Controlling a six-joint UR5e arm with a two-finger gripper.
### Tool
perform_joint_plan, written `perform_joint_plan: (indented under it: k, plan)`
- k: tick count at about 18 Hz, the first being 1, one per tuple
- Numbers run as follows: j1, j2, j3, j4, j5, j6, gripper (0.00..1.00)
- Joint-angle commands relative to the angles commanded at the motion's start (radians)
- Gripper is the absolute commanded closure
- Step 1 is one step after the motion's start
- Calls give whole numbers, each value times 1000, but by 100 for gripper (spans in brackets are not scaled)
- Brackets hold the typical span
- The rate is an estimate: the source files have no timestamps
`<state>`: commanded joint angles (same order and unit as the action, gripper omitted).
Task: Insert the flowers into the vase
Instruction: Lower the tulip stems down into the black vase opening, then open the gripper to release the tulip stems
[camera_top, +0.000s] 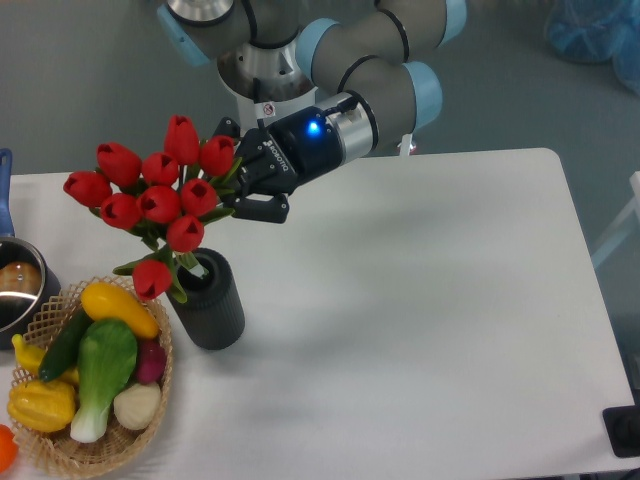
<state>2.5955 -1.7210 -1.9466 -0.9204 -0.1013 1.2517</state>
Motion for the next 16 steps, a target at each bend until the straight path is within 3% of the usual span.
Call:
perform_joint_plan:
  k: [5, 13, 15, 16]
  plan:
    - [5, -25, -25, 6, 6, 17, 96]
    - [9, -83, -107, 5, 18, 178, 93]
    - [11, -83, -120, 5, 50, 189, 90]
    - [12, -83, -120, 5, 61, 190, 83]
